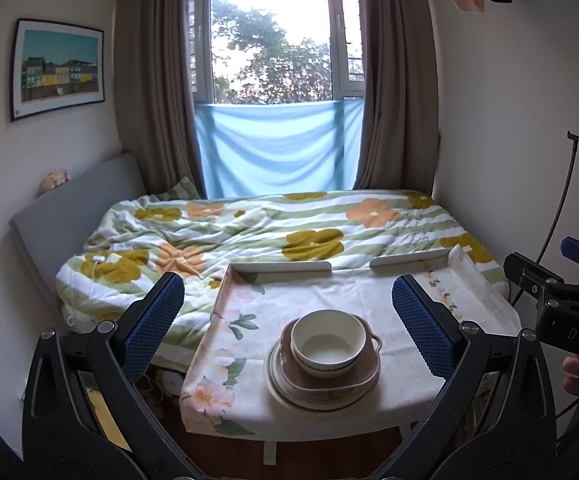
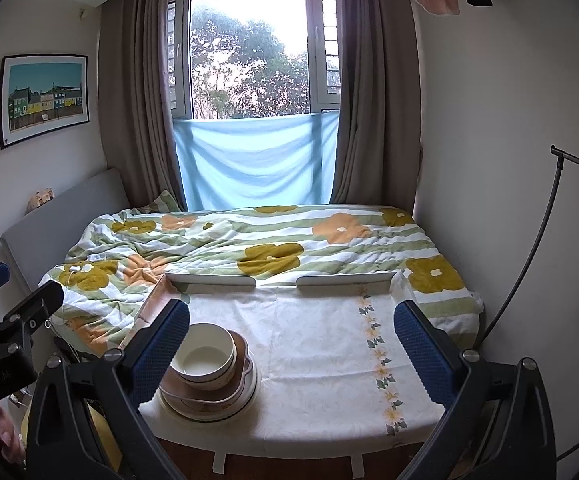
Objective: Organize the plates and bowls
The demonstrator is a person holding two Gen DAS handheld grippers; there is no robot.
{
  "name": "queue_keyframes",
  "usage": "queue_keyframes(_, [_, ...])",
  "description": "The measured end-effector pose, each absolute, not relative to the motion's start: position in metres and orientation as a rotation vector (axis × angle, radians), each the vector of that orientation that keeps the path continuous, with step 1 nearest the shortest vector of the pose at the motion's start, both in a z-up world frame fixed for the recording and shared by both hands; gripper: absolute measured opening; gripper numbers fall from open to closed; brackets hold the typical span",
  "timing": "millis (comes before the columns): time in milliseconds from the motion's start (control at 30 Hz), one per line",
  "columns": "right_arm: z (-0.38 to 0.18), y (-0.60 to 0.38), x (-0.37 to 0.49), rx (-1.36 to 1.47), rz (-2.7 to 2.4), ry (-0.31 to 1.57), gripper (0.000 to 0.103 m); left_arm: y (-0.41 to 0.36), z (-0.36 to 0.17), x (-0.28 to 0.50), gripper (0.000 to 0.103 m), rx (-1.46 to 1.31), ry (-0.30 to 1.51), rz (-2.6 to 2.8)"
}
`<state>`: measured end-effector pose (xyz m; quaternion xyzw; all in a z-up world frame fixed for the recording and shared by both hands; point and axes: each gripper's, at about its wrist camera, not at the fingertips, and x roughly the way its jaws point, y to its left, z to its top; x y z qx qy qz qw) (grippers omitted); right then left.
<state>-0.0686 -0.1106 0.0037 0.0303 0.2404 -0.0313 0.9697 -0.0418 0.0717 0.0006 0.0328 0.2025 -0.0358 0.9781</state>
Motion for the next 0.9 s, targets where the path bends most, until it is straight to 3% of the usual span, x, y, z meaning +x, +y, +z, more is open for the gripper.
queue_keyframes(900, [-0.012,-0.116,-0.049,0.077,-0.071,0.556,0.102,0.061,-0.006,-0.027,0.103,0.082,0.400,-0.057])
